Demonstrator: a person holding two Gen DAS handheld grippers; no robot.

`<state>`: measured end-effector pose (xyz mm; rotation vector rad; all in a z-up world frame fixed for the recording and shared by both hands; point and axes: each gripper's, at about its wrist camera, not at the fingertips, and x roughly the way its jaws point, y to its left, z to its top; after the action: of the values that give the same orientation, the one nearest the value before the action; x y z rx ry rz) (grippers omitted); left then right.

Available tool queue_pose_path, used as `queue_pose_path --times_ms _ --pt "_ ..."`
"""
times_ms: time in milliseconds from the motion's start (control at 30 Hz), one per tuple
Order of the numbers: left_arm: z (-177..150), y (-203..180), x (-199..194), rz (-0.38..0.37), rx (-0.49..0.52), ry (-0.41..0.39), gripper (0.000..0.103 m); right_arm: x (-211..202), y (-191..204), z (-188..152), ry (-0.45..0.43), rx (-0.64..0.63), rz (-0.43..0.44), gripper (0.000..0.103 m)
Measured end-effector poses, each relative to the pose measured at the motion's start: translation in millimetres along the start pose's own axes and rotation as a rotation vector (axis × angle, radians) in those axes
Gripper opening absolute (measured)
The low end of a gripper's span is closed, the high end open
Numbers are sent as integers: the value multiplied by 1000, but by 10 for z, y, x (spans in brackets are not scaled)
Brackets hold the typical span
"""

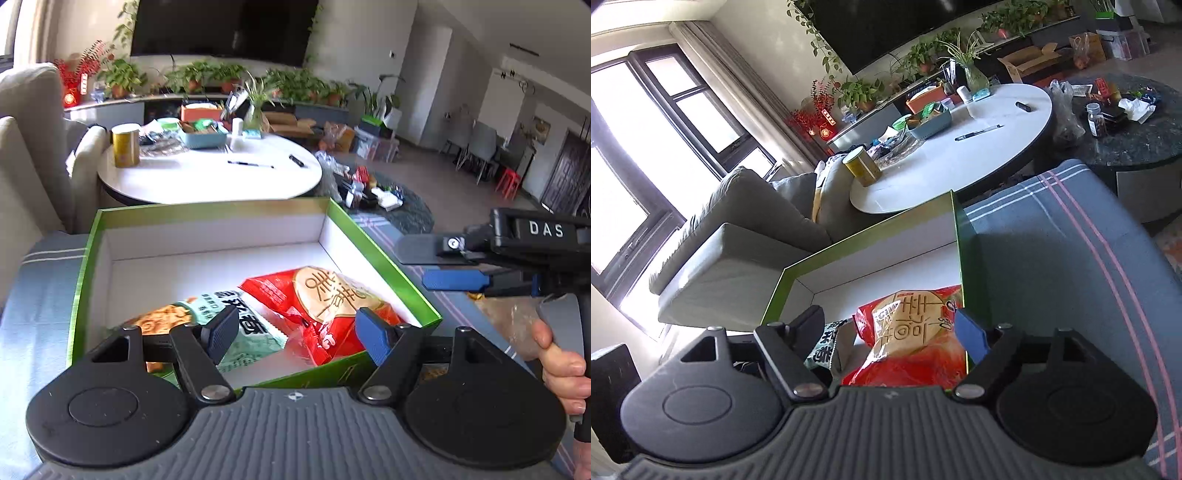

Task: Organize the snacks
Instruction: 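Carry the red bag into the green box and open the right gripper, then withdraw the right gripper from the box back toward the snack pile, then move both grippers to the yellow crayfish-print chip bag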

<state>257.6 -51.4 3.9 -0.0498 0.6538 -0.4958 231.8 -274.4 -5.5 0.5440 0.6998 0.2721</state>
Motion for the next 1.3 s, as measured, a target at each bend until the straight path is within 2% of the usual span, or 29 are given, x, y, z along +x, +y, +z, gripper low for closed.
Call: queue_pose_path --times_ms 333,600,800,967,1167,1300 --pt "-206 125 -590 39 -31 -35 68 -316 263 -216 5 -55 -22 79" --pt "-667 273 -1050 111 -87 -33 73 -474 476 -607 58 -138 -17 79" --pt "-1050 470 -1184 179 -150 3 73 -484 671 -991 129 -217 -4 80" --pt "-1305 635 -1203 207 -223 32 73 -475 1005 -1461 211 -371 0 80" --pt "-1501 750 -1259 213 -288 42 73 -422 1436 -2071 282 -591 25 86" --pt "-1614 747 -1241 216 -296 42 73 -338 1601 -2375 303 -706 -12 87"
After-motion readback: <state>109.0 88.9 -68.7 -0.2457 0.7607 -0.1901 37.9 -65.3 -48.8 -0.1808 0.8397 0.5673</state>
